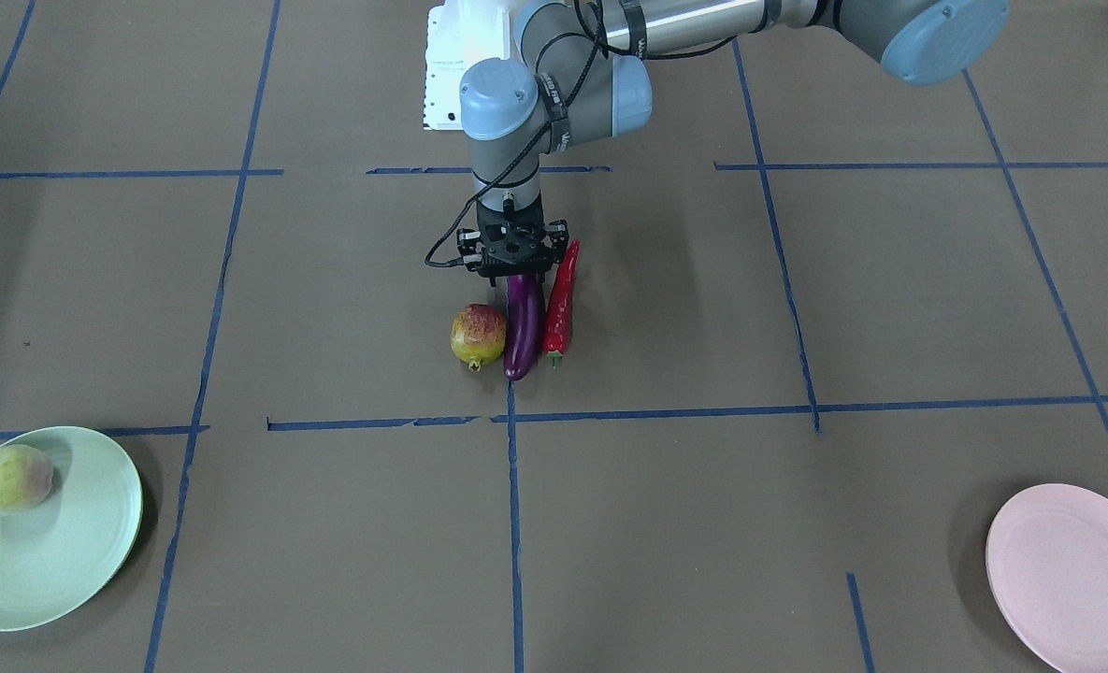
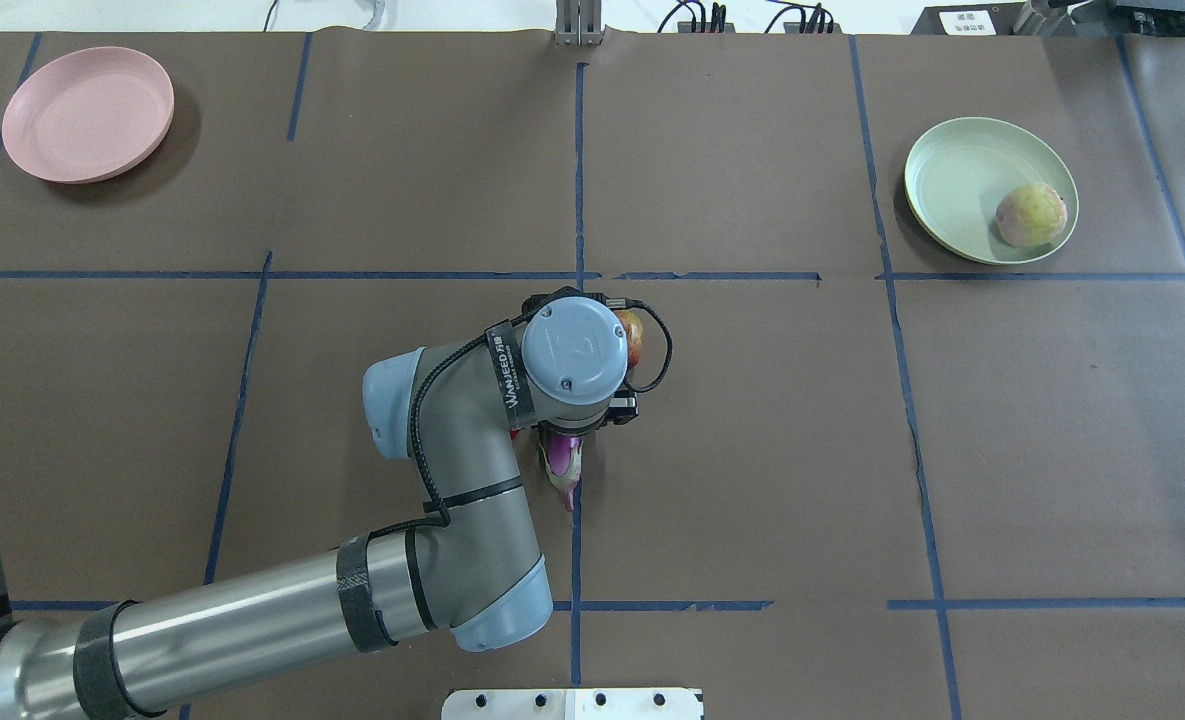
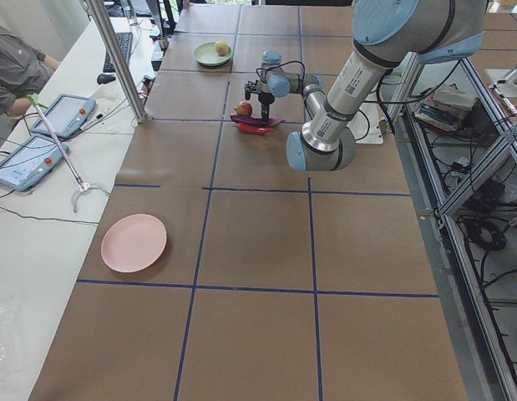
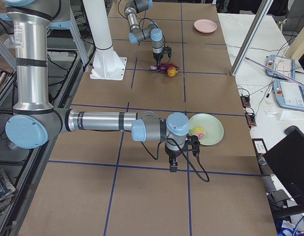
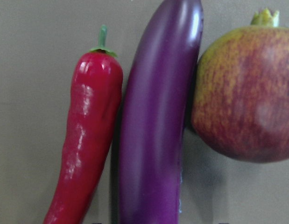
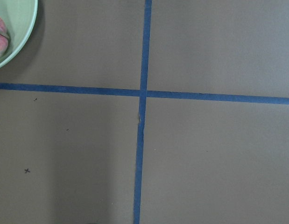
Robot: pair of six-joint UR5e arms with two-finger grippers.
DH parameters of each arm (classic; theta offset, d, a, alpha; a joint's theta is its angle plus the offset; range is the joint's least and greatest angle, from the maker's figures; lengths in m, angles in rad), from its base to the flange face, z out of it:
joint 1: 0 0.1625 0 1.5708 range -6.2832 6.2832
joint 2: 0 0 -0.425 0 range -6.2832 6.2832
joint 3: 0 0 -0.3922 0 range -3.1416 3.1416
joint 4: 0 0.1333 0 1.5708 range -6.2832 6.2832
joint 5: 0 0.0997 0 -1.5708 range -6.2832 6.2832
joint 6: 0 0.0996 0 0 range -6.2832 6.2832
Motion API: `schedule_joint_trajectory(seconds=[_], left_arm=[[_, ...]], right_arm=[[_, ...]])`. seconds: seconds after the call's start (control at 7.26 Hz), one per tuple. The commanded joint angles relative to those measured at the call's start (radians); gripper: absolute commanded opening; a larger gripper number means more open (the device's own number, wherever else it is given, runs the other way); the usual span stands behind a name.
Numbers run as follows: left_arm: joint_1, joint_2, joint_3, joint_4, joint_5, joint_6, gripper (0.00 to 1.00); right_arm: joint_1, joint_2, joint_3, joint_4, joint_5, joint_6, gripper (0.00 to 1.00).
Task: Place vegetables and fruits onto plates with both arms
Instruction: 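Close the left gripper on the eggplant and lift it, then carry the eggplant with the left gripper onto the pink plate and release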
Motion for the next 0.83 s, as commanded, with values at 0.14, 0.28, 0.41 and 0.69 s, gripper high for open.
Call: schedule_joint_trajectory(seconds=[0.14,0.28,0.41,0.69], left_arm=[[-0.059,0.097,-0.213,0.05,-0.008,-0.01,0.04],[-0.131,0.169,-0.343,0.145,-0.041,-0.012,0.04],[-0.236,0.197,-0.378,0.177,-0.133,-0.003,0.04],[-0.491,0.201,-0.32,0.181,-0.341,0.119,0.05]], right_arm=[[0.0,0.0,0.001,0.002,-0.002,-0.001,1.0],[0.0,0.0,0.001,0.002,0.0,0.001,1.0],[0.0,0.0,0.001,0.002,0.002,0.001,1.0],[-0.003,0.002,0.001,0.005,0.002,0.001,1.0]])
